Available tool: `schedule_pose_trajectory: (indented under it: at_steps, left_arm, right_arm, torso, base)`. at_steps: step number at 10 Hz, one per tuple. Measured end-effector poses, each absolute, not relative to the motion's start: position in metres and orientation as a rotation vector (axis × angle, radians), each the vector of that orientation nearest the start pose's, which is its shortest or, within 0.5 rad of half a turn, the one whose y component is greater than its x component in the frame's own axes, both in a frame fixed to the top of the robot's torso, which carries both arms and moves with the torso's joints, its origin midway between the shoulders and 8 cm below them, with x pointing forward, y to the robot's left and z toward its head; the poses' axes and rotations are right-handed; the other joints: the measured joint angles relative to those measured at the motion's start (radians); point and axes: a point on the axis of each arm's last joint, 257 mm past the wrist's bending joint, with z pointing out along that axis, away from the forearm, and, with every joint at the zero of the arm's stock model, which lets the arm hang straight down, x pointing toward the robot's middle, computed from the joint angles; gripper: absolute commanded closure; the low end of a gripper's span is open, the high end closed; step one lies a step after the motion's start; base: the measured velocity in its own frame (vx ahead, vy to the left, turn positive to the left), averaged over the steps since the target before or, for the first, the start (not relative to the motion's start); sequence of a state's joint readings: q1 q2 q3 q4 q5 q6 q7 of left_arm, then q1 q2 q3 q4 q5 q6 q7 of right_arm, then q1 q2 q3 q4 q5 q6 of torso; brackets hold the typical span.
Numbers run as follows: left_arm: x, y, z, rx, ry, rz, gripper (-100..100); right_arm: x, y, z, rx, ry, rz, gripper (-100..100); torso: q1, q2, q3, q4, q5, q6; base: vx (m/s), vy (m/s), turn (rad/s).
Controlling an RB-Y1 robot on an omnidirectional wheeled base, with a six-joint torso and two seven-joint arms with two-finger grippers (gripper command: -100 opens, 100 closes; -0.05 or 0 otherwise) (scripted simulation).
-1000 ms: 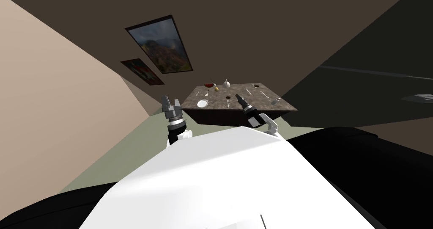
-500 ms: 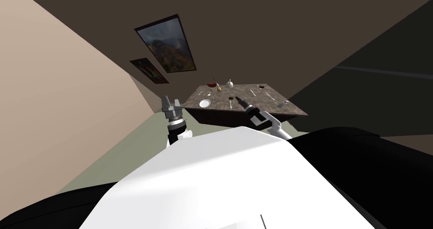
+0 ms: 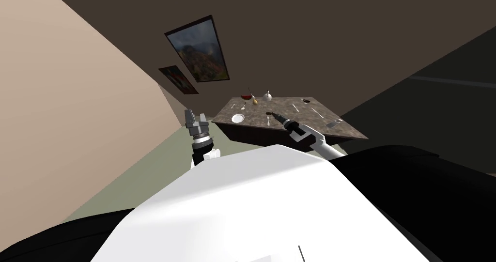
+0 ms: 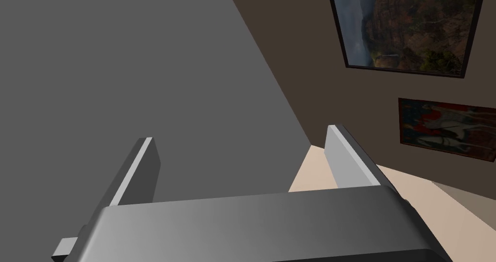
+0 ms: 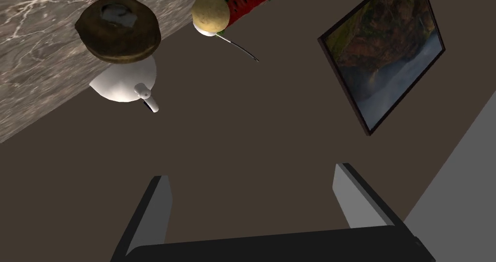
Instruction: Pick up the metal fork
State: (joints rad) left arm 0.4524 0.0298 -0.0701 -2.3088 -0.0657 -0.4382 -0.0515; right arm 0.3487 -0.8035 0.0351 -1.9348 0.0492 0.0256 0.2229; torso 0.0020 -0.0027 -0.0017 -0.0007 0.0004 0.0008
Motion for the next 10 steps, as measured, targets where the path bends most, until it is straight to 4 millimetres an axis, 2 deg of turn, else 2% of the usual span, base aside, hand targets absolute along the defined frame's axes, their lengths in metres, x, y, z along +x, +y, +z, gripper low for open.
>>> schedule_pose_trajectory:
  at_steps: [7,8,10]
  left_arm:
    - [0.355,0.24,0.04,-0.574,0.681,-1.3,0]
    - [0.355,0.24,0.04,-0.574,0.681,-1.3,0]
    - [0.355,0.24,0.04,-0.574,0.681,-1.3,0]
  right_arm:
    - [0.447,-0.434,-0.234,0.381,1.876,0.261,-100]
    - [0.445,-0.44,-0.239,0.393,1.893,0.238,-100]
    - [0.438,-0.467,-0.254,0.438,1.952,0.161,-100]
  torso:
    - [0.004,0.0,0.0,0.0,0.001,0.0]
    - [0.003,0.0,0.0,0.0,0.001,0.0]
    - [0.005,-0.001,0.0,0.0,0.001,0.0]
  base:
    - [0.046,0.065,0.08]
    - [0.037,0.063,0.063]
    - [0.065,0.116,0.104]
